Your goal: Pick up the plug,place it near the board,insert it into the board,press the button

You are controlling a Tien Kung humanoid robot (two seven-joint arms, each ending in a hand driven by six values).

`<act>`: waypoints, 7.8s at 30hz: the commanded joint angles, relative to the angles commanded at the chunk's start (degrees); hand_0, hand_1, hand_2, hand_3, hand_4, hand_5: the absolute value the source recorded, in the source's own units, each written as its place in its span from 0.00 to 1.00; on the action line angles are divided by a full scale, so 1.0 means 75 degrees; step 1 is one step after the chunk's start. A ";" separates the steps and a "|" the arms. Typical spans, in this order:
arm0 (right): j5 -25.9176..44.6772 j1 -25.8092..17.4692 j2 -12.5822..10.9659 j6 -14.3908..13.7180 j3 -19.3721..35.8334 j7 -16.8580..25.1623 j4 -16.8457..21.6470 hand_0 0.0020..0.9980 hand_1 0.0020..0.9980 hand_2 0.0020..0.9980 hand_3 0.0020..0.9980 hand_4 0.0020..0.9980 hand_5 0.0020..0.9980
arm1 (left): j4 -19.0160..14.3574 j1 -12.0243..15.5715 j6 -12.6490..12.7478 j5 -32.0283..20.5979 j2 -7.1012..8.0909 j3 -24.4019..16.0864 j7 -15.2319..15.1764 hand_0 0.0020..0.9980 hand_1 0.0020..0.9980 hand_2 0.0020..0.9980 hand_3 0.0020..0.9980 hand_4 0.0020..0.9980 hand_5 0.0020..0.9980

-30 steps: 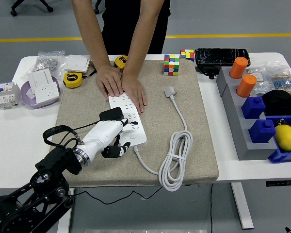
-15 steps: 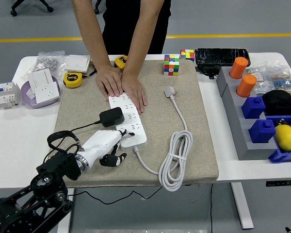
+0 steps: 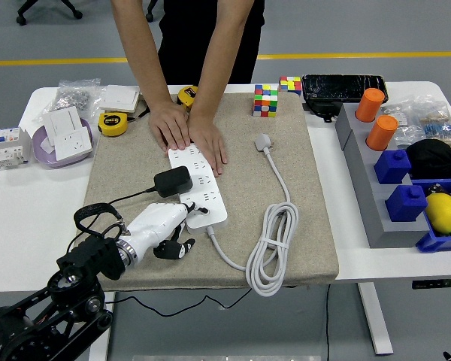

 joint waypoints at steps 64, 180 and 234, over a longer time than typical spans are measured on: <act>0.0054 0.0035 0.0012 -0.0001 -0.0177 -0.0046 0.0000 1.00 0.92 0.84 0.83 1.00 1.00 | 0.3014 -0.1660 0.0864 -0.4159 -0.1419 -0.2079 -0.1660 1.00 1.00 0.92 0.85 1.00 0.40; 0.0012 -0.0118 0.0266 0.0021 -0.0283 0.0004 0.0000 1.00 0.91 0.83 0.83 1.00 1.00 | 0.0471 0.1537 0.2473 -0.8127 -0.1484 -0.4618 -0.3746 0.89 0.86 0.82 0.82 1.00 1.00; -0.0160 0.0128 0.0309 -0.0303 -0.1010 -0.0480 0.0000 0.80 0.72 0.72 0.70 0.99 0.67 | 0.0463 0.1377 0.2484 -0.6289 -0.1433 -0.4369 -0.3319 0.73 0.76 0.75 0.74 1.00 1.00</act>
